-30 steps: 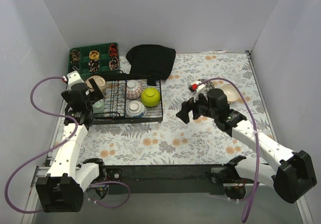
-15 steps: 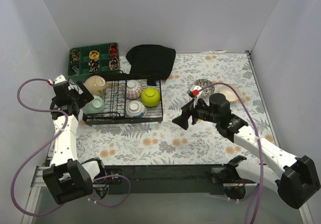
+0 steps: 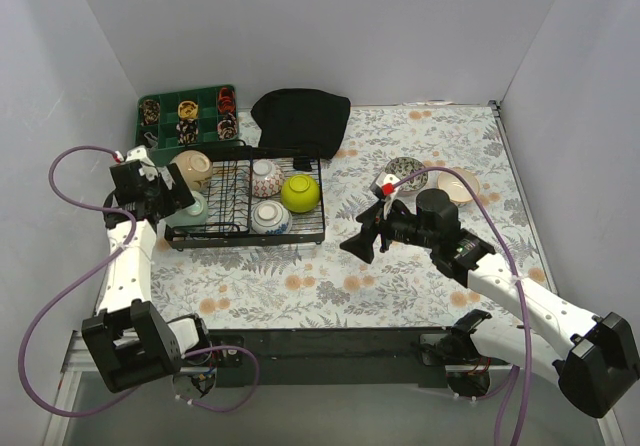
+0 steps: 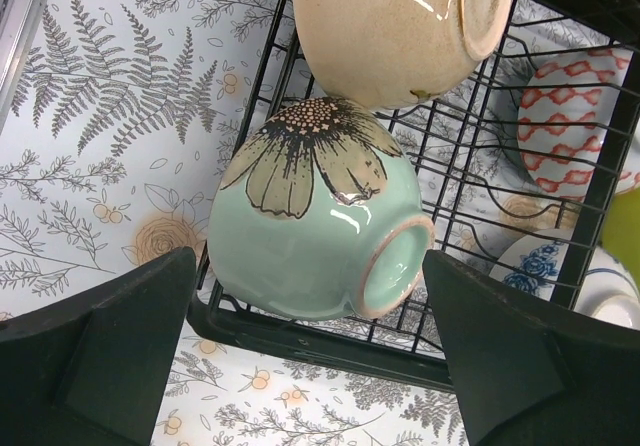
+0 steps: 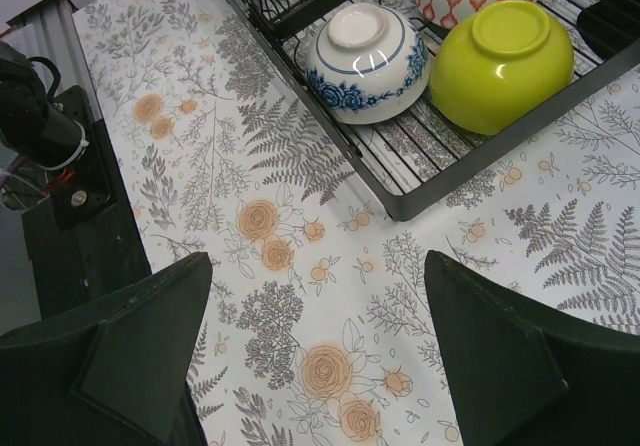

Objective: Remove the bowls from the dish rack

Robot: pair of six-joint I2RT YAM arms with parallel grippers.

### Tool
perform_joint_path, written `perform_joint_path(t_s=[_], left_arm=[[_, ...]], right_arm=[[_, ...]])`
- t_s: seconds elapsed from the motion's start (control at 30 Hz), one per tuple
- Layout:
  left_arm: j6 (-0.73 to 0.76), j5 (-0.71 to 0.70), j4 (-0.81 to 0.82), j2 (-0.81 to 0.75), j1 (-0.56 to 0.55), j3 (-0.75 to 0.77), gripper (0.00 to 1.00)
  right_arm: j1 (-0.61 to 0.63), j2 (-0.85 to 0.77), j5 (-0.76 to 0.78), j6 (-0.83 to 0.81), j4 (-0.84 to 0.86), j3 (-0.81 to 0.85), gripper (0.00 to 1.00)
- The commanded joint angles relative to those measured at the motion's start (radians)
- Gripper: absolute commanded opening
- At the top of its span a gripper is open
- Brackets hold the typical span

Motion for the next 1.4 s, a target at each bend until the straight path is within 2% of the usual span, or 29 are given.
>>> perform_joint_path(t_s=[0.0, 0.4, 1.0, 1.27, 1.37], left_arm=[[0.053, 0.029, 0.025, 0.001, 0.004, -0.015, 0.98], [0.045, 0.079, 0.051, 0.09, 0.004, -0.036, 0.98], [0.001, 0.06, 0.105, 0.105, 0.004, -0.073, 0.98], [-0.002, 0.108, 0.108, 0.081, 0.006, -0.071, 0.98], [-0.014, 0.126, 0.102, 0.068, 0.004, -0.067, 0.89]], right_arm=[[0.011, -0.007, -0.018, -0.014, 0.052, -0.01, 0.95], [0.011, -0.001, -0.023, -0.013, 0.053, -0.012, 0.94], [0.014, 0.017, -0.04, -0.01, 0.058, -0.012, 0.93], [0.014, 0.029, -0.041, -0.008, 0.058, -0.007, 0.93], [0.014, 0.033, -0.043, -0.005, 0.056, -0.004, 0.93]])
